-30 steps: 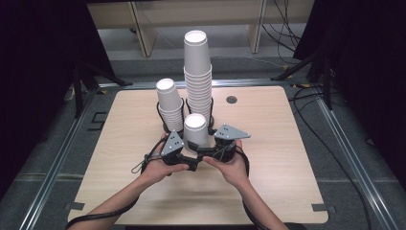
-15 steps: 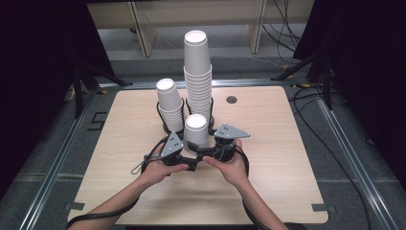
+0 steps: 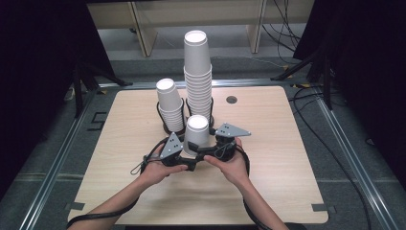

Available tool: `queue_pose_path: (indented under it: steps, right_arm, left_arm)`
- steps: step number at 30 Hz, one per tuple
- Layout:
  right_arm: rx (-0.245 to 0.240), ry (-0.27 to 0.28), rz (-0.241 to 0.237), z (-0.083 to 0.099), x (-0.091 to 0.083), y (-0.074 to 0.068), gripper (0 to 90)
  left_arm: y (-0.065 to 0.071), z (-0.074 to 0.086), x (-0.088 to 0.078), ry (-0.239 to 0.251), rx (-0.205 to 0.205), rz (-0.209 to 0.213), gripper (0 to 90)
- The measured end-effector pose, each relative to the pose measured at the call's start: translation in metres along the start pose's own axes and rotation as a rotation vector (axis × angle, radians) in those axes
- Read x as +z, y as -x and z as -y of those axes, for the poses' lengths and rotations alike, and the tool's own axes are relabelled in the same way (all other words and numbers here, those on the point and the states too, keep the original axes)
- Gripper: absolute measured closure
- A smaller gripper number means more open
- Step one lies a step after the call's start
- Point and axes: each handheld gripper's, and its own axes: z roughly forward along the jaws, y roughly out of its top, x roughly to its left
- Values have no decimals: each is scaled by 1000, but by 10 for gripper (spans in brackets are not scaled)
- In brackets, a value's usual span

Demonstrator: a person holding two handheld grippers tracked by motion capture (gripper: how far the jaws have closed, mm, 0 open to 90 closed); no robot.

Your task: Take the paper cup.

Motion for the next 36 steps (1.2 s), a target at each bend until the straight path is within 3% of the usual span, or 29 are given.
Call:
queue_pose_path:
  steps: [5,7,21,32,36]
  right_arm:
    - [-13,5,0,-2,-3,1,111]
    - [5,3,-11,-3,-4,0,111]
    - [-28,-6,-21,-5,-9,3,96]
    - [-9,-6,-21,-5,-8,2,133]
    - [-42,-5,-10,-5,-7,2,141]
  left_arm:
    - [1,0,-1,-10,7,4,139]
    - [1,0,-2,-21,12,5,141]
    - [0,-1,-4,-20,13,5,148]
    - [1,0,-4,-35,29,-4,160]
    - [1,1,-3,-39,26,-8,156]
